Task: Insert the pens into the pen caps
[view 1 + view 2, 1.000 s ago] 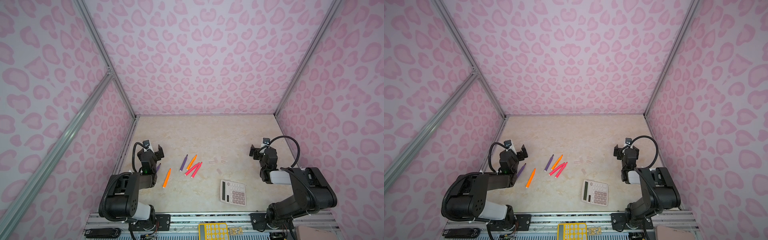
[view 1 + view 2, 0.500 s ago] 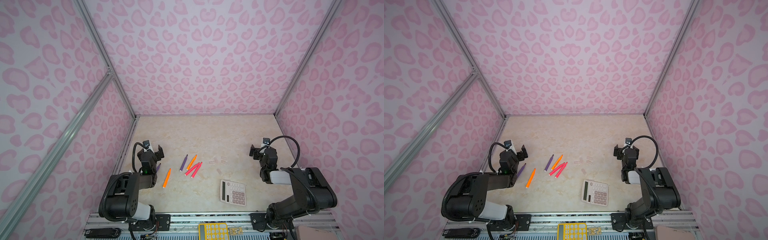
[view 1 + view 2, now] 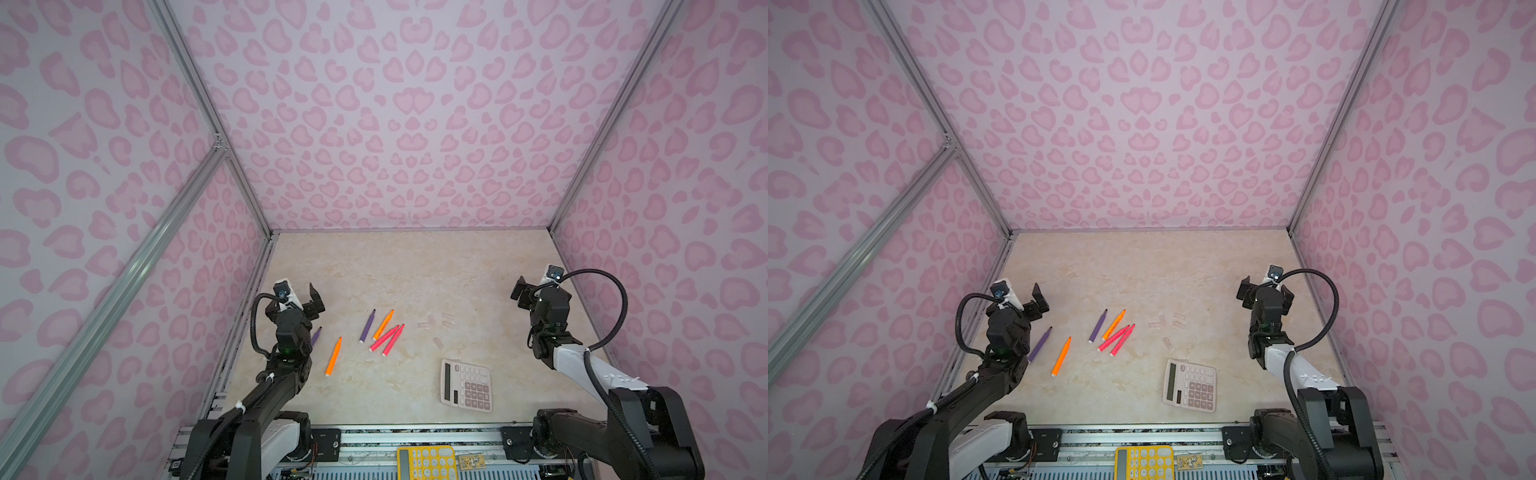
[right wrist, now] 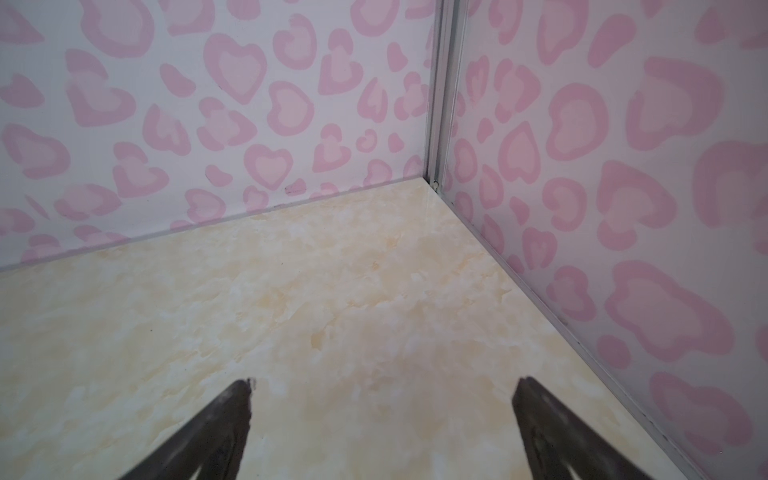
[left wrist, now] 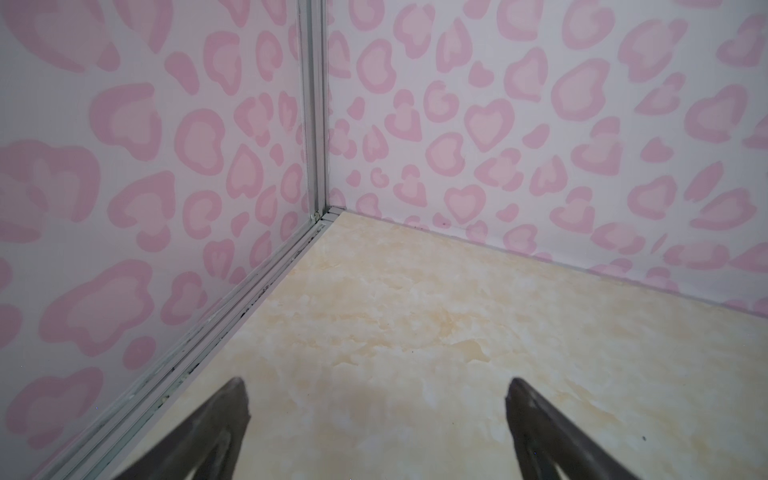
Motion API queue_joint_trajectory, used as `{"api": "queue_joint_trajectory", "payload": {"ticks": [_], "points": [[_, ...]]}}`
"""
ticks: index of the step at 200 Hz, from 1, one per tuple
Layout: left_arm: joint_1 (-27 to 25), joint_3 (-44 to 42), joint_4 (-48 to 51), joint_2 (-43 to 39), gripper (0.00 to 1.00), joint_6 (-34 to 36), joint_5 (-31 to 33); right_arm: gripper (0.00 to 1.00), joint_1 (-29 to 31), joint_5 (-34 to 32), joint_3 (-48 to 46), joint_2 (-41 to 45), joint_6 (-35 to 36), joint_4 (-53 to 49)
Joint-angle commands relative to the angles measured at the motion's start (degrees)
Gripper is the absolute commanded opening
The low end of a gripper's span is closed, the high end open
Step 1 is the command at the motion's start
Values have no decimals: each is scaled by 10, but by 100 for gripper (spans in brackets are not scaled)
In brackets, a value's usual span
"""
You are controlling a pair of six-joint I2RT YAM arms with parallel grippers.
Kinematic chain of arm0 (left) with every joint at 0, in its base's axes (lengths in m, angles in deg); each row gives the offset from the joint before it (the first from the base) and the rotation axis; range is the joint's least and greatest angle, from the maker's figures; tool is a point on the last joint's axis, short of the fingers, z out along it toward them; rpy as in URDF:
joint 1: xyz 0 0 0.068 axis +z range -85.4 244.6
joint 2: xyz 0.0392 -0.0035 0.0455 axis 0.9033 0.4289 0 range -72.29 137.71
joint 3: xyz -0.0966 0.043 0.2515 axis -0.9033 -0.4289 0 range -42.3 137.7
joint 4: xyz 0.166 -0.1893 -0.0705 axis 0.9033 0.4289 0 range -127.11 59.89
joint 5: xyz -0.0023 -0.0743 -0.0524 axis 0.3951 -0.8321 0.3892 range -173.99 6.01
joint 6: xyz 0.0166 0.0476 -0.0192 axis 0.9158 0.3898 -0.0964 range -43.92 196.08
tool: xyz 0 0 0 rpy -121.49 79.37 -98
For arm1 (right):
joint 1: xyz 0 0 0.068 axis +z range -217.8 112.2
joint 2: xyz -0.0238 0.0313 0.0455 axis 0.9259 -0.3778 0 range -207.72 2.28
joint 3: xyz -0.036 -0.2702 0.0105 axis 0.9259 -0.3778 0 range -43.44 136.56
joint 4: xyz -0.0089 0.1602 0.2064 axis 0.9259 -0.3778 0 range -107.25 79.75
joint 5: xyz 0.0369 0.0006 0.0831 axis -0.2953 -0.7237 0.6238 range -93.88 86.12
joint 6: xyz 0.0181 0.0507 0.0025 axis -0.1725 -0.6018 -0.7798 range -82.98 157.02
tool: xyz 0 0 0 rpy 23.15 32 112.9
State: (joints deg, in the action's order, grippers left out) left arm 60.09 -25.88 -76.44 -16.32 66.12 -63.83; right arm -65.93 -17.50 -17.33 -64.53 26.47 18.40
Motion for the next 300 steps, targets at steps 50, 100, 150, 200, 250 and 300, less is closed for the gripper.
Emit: {"api": "queue_joint_trajectory", "payload": {"ticks": [50,100,150,200,250,300], "points": [[0,147,388,-89,98,-124,-170,99,-24,200,46,-2,-224,-137],[1,50,351,-284,98,-161,-158,99,-46,184,112,-13,-244,-210],[1,52,446,-344,95,-203,-167,99,-129,252,31,31,-335,-138],[-20,68,467,-230,83,-199,-349,91,-138,323,31,42,-319,-162],[-213,96,518,-106,77,-168,-214,80,-97,313,31,74,-294,-192],[-345,131,523,8,75,-159,-131,80,-48,270,34,118,-260,-226]]}}
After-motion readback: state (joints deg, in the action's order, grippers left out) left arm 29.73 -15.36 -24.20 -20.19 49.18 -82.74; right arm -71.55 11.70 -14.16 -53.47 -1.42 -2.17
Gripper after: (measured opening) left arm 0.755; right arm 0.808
